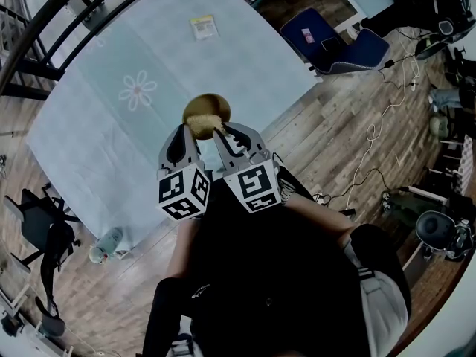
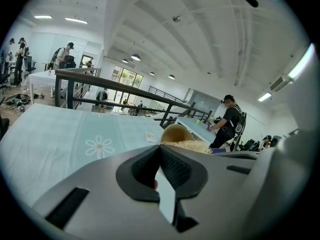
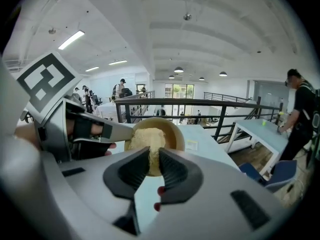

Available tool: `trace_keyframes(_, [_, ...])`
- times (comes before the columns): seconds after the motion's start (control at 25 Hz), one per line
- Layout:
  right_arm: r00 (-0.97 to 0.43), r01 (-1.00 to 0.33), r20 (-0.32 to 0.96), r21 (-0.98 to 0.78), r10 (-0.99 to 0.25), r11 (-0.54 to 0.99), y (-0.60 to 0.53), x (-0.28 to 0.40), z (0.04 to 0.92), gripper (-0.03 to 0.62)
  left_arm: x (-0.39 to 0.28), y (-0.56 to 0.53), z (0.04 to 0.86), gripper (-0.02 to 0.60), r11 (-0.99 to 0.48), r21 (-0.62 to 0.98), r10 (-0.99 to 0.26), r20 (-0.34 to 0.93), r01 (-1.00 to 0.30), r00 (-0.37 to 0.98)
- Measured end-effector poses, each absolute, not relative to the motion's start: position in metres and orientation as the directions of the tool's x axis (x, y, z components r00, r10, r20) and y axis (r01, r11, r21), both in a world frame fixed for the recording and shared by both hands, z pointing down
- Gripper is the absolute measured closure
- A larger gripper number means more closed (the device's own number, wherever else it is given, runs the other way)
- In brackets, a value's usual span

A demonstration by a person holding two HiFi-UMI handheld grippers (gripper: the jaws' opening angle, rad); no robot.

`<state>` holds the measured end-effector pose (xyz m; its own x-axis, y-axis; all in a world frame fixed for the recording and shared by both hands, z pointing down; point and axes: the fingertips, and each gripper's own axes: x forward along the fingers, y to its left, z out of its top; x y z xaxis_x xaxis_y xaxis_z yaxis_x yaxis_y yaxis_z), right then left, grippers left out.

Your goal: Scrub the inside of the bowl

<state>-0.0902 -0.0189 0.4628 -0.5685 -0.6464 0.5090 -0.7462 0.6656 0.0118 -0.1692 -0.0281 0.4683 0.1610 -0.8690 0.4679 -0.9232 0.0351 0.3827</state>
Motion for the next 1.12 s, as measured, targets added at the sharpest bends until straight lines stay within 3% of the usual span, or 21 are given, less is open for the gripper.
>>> trace_keyframes(0.44, [-0.485, -0.723, 0.527, 0.207, -0.698, 0.659, -0.024, -0.081, 0.463, 0.531, -0.188, -0.025, 0.468, 0.566, 0.063, 0.385, -0.876, 0.464, -0.921, 0.134])
trace_keyframes(0.72, [-0.412, -0.794, 0.473, 0.232, -0.779, 0.562, -0.038, -0.065, 0.45, 0.531, -0.186, -0.022, 0.468, 0.565, 0.05, 0.386, -0.874, 0.463, -0.921, 0.146])
trace_keyframes(0.88, [-0.461, -0.793, 0.42, 0.199, -0.782, 0.575, -0.035, -0.078, 0.439, 0.531, -0.188, -0.023, 0.467, 0.566, 0.043, 0.387, -0.877, 0.457, -0.921, 0.151])
trace_keyframes(1.12, [-0.533, -0.725, 0.472, 0.174, -0.703, 0.667, -0.016, -0.103, 0.45, 0.531, -0.177, -0.023, 0.46, 0.566, 0.0, 0.397, -0.886, 0.425, -0.918, 0.184])
